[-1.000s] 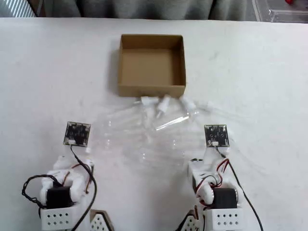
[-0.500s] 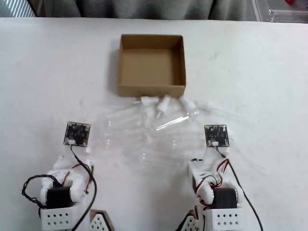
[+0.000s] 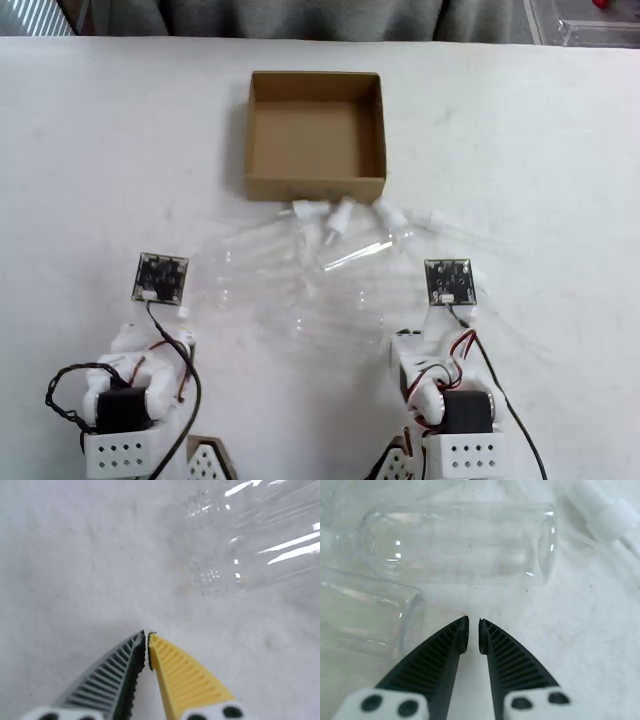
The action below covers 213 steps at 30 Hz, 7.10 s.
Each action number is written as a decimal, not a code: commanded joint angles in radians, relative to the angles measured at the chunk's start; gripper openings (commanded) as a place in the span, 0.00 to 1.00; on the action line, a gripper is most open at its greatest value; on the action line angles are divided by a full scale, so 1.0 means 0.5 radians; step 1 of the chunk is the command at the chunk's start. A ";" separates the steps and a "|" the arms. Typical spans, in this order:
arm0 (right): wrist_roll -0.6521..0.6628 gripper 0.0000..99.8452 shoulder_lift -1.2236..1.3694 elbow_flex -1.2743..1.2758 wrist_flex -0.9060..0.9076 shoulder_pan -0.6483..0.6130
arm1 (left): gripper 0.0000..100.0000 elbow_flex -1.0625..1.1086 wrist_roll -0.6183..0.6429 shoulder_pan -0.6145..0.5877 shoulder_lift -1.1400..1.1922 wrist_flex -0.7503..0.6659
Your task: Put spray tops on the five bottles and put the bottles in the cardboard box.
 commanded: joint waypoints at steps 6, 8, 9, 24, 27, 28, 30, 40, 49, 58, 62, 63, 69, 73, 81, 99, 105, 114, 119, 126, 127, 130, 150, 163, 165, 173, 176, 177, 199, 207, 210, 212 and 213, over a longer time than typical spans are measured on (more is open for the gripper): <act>-0.009 0.02 -0.017 0.015 0.014 0.020 | 0.02 -0.006 -0.003 0.029 -0.017 0.003; -0.009 0.02 -0.017 0.015 0.014 0.020 | 0.02 -0.006 -0.003 0.029 -0.017 0.003; -0.009 0.02 -0.017 0.015 0.014 0.020 | 0.02 -0.006 -0.003 0.029 -0.017 0.003; -0.009 0.02 -0.017 0.015 0.014 0.020 | 0.02 -0.150 -0.006 0.023 -0.017 -0.255; -0.009 0.02 -0.017 0.015 0.014 0.020 | 0.02 -0.252 0.000 0.035 -0.017 -0.292; -0.009 0.02 -0.017 0.015 0.014 0.020 | 0.02 -0.292 0.000 0.035 -0.017 -0.295; -0.009 0.02 -0.017 0.015 0.014 0.020 | 0.02 -0.371 0.003 0.063 -0.017 -0.295; -0.009 0.02 -0.017 0.015 0.014 0.020 | 0.02 -0.786 0.442 0.416 -0.011 -0.083; -0.009 0.02 -0.017 0.015 0.014 0.020 | 0.02 -0.945 0.589 0.471 0.569 -0.365; -0.009 0.02 -0.017 0.015 0.014 0.020 | 0.02 -1.427 1.003 0.631 1.438 -0.408; -0.009 0.02 -0.017 0.015 0.014 0.023 | 0.03 -1.513 1.117 0.655 1.521 -0.463; -0.006 0.02 -0.017 0.015 0.014 0.035 | 0.03 -1.516 1.142 0.646 1.524 -0.497; 0.089 0.02 -0.020 -0.095 -0.011 0.370 | 0.02 -1.421 1.289 0.321 1.521 -0.592; 0.948 0.02 -0.020 -0.117 -0.229 0.609 | 0.02 -1.255 1.289 -0.038 1.521 -0.783; 0.905 0.02 -0.017 -0.270 -0.575 0.686 | 0.02 -1.218 1.298 -0.247 1.536 -0.890; 0.743 0.02 1.419 -1.519 -0.578 0.078 | 0.02 -1.430 0.574 -0.354 2.340 -1.154; 0.512 0.02 2.131 -2.090 -0.575 0.069 | 0.02 -1.375 0.184 -0.373 2.512 -1.458; 0.193 0.16 3.199 -2.967 -0.578 -0.005 | 0.02 -1.356 0.371 -0.361 2.469 -1.473; 0.193 0.11 3.733 -3.440 -0.582 -0.152 | 0.02 -1.369 0.368 -0.290 2.524 -1.476; 0.193 0.11 4.135 -3.817 -0.597 -0.235 | 0.02 -1.375 0.368 -0.290 2.610 -1.577; 0.190 0.11 4.172 -3.848 -0.643 -0.229 | 0.02 -1.375 0.368 -0.290 2.610 -1.577; 0.181 0.11 4.282 -3.931 -0.744 -0.222 | 0.02 -1.375 0.368 -0.290 2.610 -1.577; 0.181 0.10 5.402 -4.928 -0.658 -0.118 | 0.02 -1.372 0.368 -0.287 2.613 -1.577; 0.193 0.02 5.574 -5.490 0.213 -0.149 | 0.02 -1.372 0.368 -0.287 2.619 -1.577; 0.196 0.02 5.574 -5.557 0.321 -0.155 | 0.02 -1.372 0.368 -0.287 2.619 -1.577; 0.362 0.02 5.577 -5.622 0.640 -0.186 | 0.02 -1.369 0.368 -0.287 2.619 -1.574; 0.463 0.02 5.571 -5.622 0.732 -0.210 | 0.02 -1.369 0.368 -0.287 2.619 -1.577; 0.497 0.02 5.568 -5.622 0.747 -0.210 | 0.02 -1.369 0.368 -0.287 2.619 -1.577; 1.111 0.02 5.577 -5.778 0.597 -0.173 | 0.02 -1.369 0.368 -0.284 2.619 -1.580; 0.856 0.02 5.577 -5.775 0.802 -0.204 | 0.02 -1.369 0.368 -0.284 2.622 -1.587; 0.684 0.02 5.568 -5.788 0.885 -0.210 | 0.02 -1.369 0.368 -0.284 2.622 -1.587; 0.641 0.02 5.568 -5.788 0.888 -0.213 | 0.02 -1.369 0.368 -0.284 2.622 -1.587; 0.644 0.02 5.574 -5.788 0.888 -0.213 | 0.02 -1.369 0.368 -0.284 2.622 -1.587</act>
